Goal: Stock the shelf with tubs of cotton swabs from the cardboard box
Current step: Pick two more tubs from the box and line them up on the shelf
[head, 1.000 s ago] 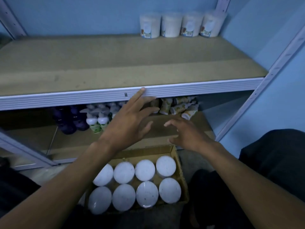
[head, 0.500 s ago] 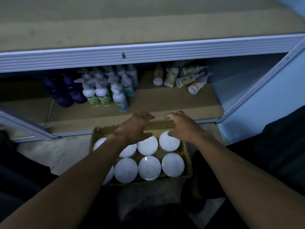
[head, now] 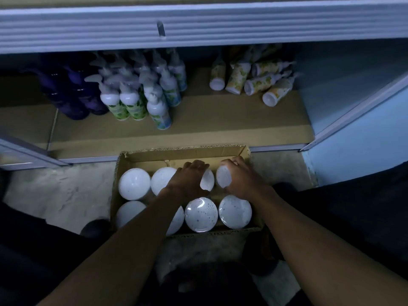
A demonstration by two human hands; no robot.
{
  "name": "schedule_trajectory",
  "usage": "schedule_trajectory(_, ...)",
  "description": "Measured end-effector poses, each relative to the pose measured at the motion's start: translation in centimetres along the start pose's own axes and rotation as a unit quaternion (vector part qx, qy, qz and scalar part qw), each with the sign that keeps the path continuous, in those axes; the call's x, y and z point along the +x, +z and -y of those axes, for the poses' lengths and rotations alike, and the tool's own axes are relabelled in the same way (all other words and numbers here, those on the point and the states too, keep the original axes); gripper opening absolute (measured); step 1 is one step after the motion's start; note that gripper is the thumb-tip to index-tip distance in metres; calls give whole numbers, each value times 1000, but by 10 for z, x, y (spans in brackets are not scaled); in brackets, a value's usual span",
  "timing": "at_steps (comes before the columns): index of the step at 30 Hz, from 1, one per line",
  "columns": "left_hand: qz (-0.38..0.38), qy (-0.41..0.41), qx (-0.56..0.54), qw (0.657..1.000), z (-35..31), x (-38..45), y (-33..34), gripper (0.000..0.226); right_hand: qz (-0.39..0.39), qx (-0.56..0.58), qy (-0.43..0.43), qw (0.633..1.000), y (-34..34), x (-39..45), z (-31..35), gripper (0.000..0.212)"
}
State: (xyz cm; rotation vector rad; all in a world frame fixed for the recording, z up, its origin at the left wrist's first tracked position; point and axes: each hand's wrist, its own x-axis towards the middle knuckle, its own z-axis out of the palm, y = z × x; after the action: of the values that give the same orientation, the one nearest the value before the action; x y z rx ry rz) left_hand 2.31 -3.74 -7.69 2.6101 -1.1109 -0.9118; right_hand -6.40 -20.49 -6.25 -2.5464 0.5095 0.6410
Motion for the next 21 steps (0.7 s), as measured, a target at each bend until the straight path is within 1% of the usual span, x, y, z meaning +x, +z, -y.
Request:
schedule_trajectory(4,-9,2,43,999,1,4,5,97,-7,8,-13,1000,8,4,-4,83)
schedule_trajectory(7,-11,2,47,999,1,4,7,100,-12,7,-15,1000,11,5,-6,85)
schedule_trajectory(11,-22,0,50,999,1,4,7,96,-25,-4,-9,1000,15,5,-5,84)
schedule_trajectory(16,-33,-12,59,998,-6,1,8,96,-27,-8,-1,1000,13,2,-2,82)
schedule_trajectory(21,-21,-23,44,999,-13,-2,-2,97,-27,-11,-7,1000,2,0,3,79)
